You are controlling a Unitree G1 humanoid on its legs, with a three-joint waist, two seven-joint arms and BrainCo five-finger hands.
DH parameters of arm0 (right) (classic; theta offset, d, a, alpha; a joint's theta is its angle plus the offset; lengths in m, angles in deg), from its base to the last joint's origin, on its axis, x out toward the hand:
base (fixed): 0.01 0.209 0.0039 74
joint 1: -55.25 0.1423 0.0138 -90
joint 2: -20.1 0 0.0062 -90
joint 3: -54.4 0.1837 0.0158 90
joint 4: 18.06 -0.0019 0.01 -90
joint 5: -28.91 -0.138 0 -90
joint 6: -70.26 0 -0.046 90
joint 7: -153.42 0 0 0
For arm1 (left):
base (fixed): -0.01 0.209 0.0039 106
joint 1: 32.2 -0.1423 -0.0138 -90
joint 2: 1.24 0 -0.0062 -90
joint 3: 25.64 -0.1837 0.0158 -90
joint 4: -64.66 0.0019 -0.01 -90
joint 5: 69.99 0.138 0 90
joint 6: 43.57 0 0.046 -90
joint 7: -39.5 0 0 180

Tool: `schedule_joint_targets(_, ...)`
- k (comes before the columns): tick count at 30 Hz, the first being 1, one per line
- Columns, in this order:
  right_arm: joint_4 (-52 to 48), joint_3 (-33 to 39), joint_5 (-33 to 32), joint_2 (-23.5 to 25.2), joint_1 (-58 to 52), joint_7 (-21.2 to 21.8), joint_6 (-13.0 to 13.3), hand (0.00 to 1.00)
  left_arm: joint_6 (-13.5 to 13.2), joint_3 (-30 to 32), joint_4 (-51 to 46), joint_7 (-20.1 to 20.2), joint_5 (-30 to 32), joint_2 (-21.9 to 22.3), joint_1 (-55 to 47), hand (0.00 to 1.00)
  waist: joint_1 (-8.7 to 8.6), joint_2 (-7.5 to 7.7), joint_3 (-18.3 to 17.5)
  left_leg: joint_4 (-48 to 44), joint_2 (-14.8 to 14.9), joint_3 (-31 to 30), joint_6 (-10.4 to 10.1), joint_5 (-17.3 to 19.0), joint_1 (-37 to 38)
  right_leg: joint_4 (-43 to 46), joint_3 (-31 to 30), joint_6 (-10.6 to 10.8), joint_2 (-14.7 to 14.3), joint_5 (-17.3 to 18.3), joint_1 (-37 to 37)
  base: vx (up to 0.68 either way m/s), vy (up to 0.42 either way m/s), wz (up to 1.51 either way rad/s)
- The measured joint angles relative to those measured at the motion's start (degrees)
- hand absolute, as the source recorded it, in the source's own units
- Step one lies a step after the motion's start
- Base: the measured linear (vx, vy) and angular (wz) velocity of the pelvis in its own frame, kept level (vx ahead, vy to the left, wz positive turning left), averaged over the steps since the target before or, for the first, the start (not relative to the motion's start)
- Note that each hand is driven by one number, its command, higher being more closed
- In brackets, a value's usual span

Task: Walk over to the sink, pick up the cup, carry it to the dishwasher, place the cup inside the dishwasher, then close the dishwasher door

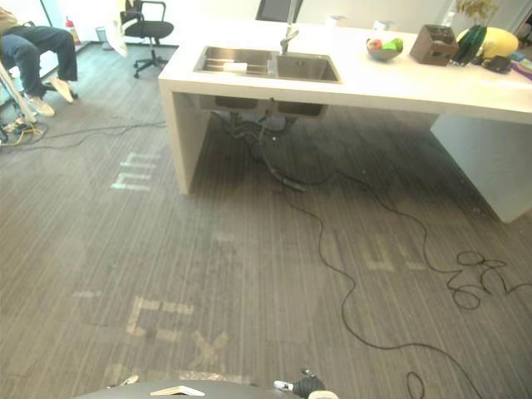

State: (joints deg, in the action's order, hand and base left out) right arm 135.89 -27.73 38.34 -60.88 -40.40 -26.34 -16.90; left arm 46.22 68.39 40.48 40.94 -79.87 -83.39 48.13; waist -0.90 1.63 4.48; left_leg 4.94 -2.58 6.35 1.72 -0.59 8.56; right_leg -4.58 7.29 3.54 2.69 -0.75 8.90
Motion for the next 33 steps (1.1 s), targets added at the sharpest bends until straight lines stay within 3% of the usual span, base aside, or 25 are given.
schedule_joint_targets(3,0.0,0.1,0.0,0.0,0.0,-0.5,0.0,0.0,0.1,0.0,0.0,-0.1,0.0,0.0,0.0,0.0,-0.05,0.04,0.3,0.0,-0.1,-0.3,0.3,0.1,0.5,1.2,0.3,0.4,0.2,1.1,0.3,-0.05,-0.023,0.07)
schedule_joint_targets(6,-0.4,1.5,0.0,0.5,-0.2,-1.9,0.6,0.0,0.6,-0.1,-0.1,-0.6,0.0,0.0,-0.4,0.0,-0.77,0.5,0.5,-0.1,-1.3,-1.7,1.4,1.2,0.7,13.2,2.2,2.1,2.8,8.1,-4.4,-0.03,0.026,0.35)
schedule_joint_targets(7,-0.7,2.0,0.0,0.8,-0.6,-2.2,0.8,0.0,0.8,-0.2,-0.7,-1.0,0.0,-0.1,-0.6,0.0,-0.69,0.84,0.5,-0.1,-2.4,-1.9,2.0,1.6,0.9,18.1,2.8,4.6,4.7,10.9,-6.2,0.03,0.04,0.31)
schedule_joint_targets(8,-0.7,2.0,0.0,0.8,-0.8,-2.2,0.8,0.0,1.0,-0.3,-1.3,-1.3,-0.1,0.0,-0.7,0.0,-0.68,0.83,0.5,-0.1,-2.7,-1.9,2.5,2.0,0.9,21.4,2.6,5.9,5.4,11.5,-7.3,0.05,0.049,0.17)
schedule_joint_targets(9,-1.1,3.2,0.0,0.7,-0.4,-2.1,0.9,0.0,1.4,0.3,-1.9,-1.7,-1.0,0.2,-0.6,0.0,-0.14,0.84,0.9,-0.2,-3.2,-1.7,3.1,2.3,0.7,33.0,1.5,4.9,6.8,11.1,-13.3,0.04,0.045,0.06)
schedule_joint_targets(10,-2.3,4.8,-0.1,1.2,-0.4,-2.1,1.3,0.0,2.5,1.6,-2.0,-2.5,-2.4,0.3,-0.4,0.0,-0.19,0.71,2.4,-2.0,-3.1,-2.0,3.9,3.0,0.7,47.2,0.8,1.1,8.2,8.5,-20.8,0.06,0.031,0.09)
schedule_joint_targets(12,-1.9,5.0,-0.1,2.1,-0.6,-2.1,1.8,0.0,3.6,3.3,-2.3,-3.0,-2.5,0.2,-0.2,0.0,-0.56,1.21,5.0,-6.4,-1.8,-3.3,4.4,6.2,1.8,55.9,0.4,1.4,7.8,10.1,-25.7,0.14,0.023,0.33)
schedule_joint_targets(14,-1.6,5.2,-0.3,3.2,-1.2,-2.1,1.8,0.0,3.9,5.0,-2.5,-3.2,-2.3,0.2,-0.2,0.0,-0.55,1.79,5.1,-7.1,-1.1,-4.7,4.1,7.6,2.7,47.2,2.9,1.4,7.9,10.4,-26.5,0.21,0.025,0.39)
schedule_joint_targets(16,-2.3,5.8,-1.2,3.5,-2.7,-2.3,1.9,0.0,4.2,6.1,-2.6,-3.1,-2.3,0.5,0.0,0.0,-0.55,1.62,5.3,-8.3,-0.6,-6.0,3.5,9.5,2.7,30.5,3.8,1.0,7.0,7.5,-27.1,0.35,-0.02,0.26)
schedule_joint_targets(19,-2.6,5.8,-1.2,3.5,-4.0,-2.3,1.8,0.0,4.2,8.2,-4.3,-3.1,-2.1,1.7,0.1,0.0,-0.15,0.63,6.2,-13.5,0.5,-6.6,2.0,14.9,2.4,16.1,1.0,1.2,4.6,2.7,-26.6,0.34,-0.094,0.17)
schedule_joint_targets(22,-4.4,5.8,-1.3,3.8,-6.3,-2.2,0.3,0.0,3.4,11.6,-5.0,-2.7,-1.7,3.1,0.4,0.0,-0.58,-0.02,6.1,-19.0,2.2,-8.0,0.3,23.4,5.7,19.6,1.9,-1.1,3.9,1.0,-25.2,0.53,-0.234,0.25)
schedule_joint_targets(23,-5.2,5.9,-1.3,3.1,-7.5,-2.1,0.1,0.0,3.2,12.0,-5.2,-2.6,-1.6,4.2,0.1,0.0,-0.55,-1.67,5.2,-19.0,4.5,-7.8,-1.3,25.2,8.4,22.6,3.0,-3.1,2.2,-0.7,-24.8,0.79,-0.305,0.13)
schedule_joint_targets(24,-5.6,6.2,-1.2,2.7,-8.1,-2.1,-0.1,0.0,3.0,12.2,-5.4,-2.5,-0.9,4.8,-0.4,0.0,-0.55,-2.37,4.1,-20.0,5.5,-7.7,-2.3,25.6,9.0,23.9,3.5,-4.1,1.2,-1.5,-24.7,0.71,-0.265,-0.15)
schedule_joint_targets(25,-5.6,6.7,-1.2,2.2,-7.3,-2.1,-0.5,0.0,2.4,13.6,-6.2,-2.2,-0.5,5.8,-0.6,0.0,-0.44,-3.1,3.5,-27.3,7.1,-7.1,-3.8,24.4,6.5,27.4,3.9,-5.0,-0.1,1.8,-24.9,0.83,-0.334,-0.26)
schedule_joint_targets(27,-6.1,7.0,-1.1,1.4,-7.0,-2.0,0.1,0.0,1.3,15.1,-6.3,-2.3,0.3,7.0,-0.6,0.0,-0.79,-4.03,2.5,-42.5,8.3,-6.2,-4.7,17.0,0.2,27.1,3.8,-5.6,-1.9,5.2,-22.6,0.68,-0.29,-0.26)
schedule_joint_targets(28,-6.6,6.8,-1.1,0.5,-7.0,-1.9,1.0,0.0,-0.3,16.3,-6.4,-2.5,0.5,8.4,-0.2,0.0,-0.7,-5.37,2.6,-53.7,10.2,-5.7,-5.7,6.9,-5.0,24.3,3.6,-6.3,-3.4,6.4,-19.0,0.68,-0.191,-0.26)
schedule_joint_targets(29,-6.8,6.8,-1.0,-0.2,-6.4,-1.8,2.1,0.0,-1.8,16.5,-6.8,-2.6,0.5,8.8,-0.1,0.0,-0.01,-6.04,3.2,-65.8,13.1,-3.9,-6.5,2.4,-10.5,21.0,2.7,-7.1,-5.3,7.0,-14.7,0.66,-0.159,-0.31)
schedule_joint_targets(30,-6.7,6.8,-1.0,-0.3,-6.3,-1.7,2.6,0.0,-2.4,16.7,-7.0,-2.6,0.6,8.8,0.3,0.0,0.19,-6.22,3.5,-71.5,14.2,-3.0,-5.3,3.3,-13.1,19.6,2.3,-7.3,-5.9,7.3,-12.0,0.65,-0.107,-0.33)
schedule_joint_targets(31,-6.6,6.7,-1.1,0.0,-6.1,-1.5,3.6,0.0,-3.3,16.5,-8.3,-2.8,0.6,8.6,1.0,0.0,0.62,-5.43,4.0,-79.0,14.1,-2.9,-4.5,5.7,-17.7,16.8,1.6,-7.3,-5.9,7.7,-6.8,0.61,-0.099,-0.28)
schedule_joint_targets(33,-6.7,6.1,-1.3,0.5,-4.6,-0.1,6.0,0.0,-6.1,15.1,-11.0,-4.2,0.5,8.2,1.5,0.0,1.38,-3.61,4.6,-78.3,12.6,-1.9,-5.0,9.2,-25.9,12.3,0.8,-7.2,-4.7,7.8,0.6,0.58,-0.065,-0.39)
